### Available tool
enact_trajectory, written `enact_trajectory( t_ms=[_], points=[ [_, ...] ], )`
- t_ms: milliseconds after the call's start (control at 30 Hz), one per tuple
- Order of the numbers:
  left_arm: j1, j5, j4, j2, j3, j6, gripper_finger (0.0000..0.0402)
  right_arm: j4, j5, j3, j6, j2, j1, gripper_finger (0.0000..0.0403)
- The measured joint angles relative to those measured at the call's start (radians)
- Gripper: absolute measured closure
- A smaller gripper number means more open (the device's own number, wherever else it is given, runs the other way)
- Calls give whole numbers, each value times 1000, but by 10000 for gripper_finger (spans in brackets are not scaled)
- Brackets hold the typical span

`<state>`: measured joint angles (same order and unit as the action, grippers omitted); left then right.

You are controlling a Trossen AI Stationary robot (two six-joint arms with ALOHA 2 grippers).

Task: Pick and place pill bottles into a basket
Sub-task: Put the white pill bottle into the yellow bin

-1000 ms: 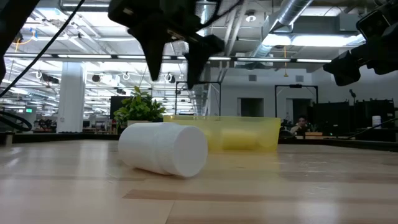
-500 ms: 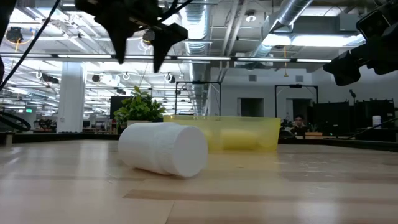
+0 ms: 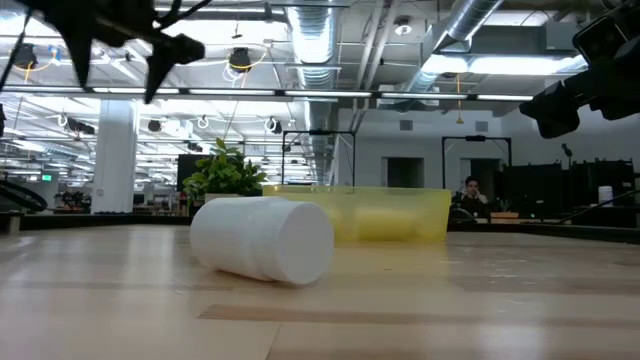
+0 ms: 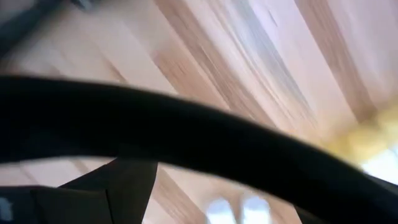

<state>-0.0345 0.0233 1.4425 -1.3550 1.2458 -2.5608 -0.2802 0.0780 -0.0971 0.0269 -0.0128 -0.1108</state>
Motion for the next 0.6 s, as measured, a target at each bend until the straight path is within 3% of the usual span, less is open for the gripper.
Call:
enact_trajectory(
  t_ms=[133, 233, 300, 400, 600],
  points=[
    [38, 17, -445, 30, -126, -5, 95, 0, 0, 0, 0, 0, 0, 117],
    [40, 48, -829, -37, -152, -7, 95, 0, 0, 0, 0, 0, 0, 117],
    [30, 59, -961, -106, -133, -7, 95, 0, 0, 0, 0, 0, 0, 117],
    [8, 36, -961, -216, -47, -8, 95, 0, 0, 0, 0, 0, 0, 117],
    [-37, 8, -661, -348, 135, -16, 95, -1, 0, 0, 0, 0, 0, 117]
  ],
)
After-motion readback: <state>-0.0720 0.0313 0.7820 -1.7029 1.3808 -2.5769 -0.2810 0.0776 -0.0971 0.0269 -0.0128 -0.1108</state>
